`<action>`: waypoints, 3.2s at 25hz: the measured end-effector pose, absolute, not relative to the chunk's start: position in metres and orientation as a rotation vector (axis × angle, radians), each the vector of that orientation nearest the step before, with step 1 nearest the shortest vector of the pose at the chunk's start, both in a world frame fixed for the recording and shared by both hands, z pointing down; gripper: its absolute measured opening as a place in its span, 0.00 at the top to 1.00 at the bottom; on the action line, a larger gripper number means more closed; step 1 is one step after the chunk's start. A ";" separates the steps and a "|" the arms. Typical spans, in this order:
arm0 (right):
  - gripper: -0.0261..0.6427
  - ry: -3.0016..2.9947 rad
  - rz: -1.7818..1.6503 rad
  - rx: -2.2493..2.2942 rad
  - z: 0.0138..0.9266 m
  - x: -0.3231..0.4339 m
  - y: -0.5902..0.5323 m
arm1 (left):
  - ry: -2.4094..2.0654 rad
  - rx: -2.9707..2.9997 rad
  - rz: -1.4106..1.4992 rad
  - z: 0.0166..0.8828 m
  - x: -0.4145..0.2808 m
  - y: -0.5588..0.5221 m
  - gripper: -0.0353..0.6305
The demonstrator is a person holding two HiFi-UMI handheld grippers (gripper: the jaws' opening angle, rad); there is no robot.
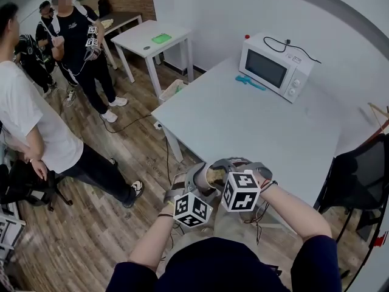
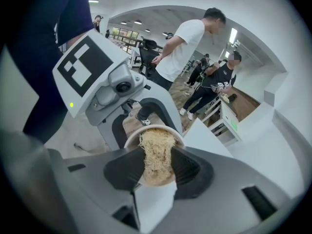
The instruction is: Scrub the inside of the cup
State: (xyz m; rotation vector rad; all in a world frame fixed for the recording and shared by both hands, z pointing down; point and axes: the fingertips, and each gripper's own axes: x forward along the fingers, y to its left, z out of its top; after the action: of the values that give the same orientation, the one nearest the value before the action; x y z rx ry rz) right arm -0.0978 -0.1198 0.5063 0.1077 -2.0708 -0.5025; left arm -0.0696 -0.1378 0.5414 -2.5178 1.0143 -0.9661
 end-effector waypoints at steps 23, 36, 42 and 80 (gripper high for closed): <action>0.72 -2.117 0.773 0.660 0.520 -0.081 -0.143 | 1.010 -2.488 -0.985 0.549 -0.071 -0.143 0.35; 0.72 -2.172 0.076 0.372 0.508 -0.088 -0.140 | 1.004 -2.524 -0.956 0.541 -0.065 -0.146 0.35; 0.72 -2.113 -0.220 0.183 0.511 -0.085 -0.136 | 0.995 -2.560 -0.944 0.548 -0.057 -0.149 0.35; 0.72 -1.974 -0.580 -0.009 0.523 -0.046 -0.170 | 0.936 -2.702 -0.870 0.566 -0.019 -0.190 0.35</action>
State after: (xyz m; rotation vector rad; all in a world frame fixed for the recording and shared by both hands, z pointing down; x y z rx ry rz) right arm -0.0457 -0.1705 0.5234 -0.0085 -1.9743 -0.5796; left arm -0.0189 -0.1897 0.5658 -2.7022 0.9355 -0.8697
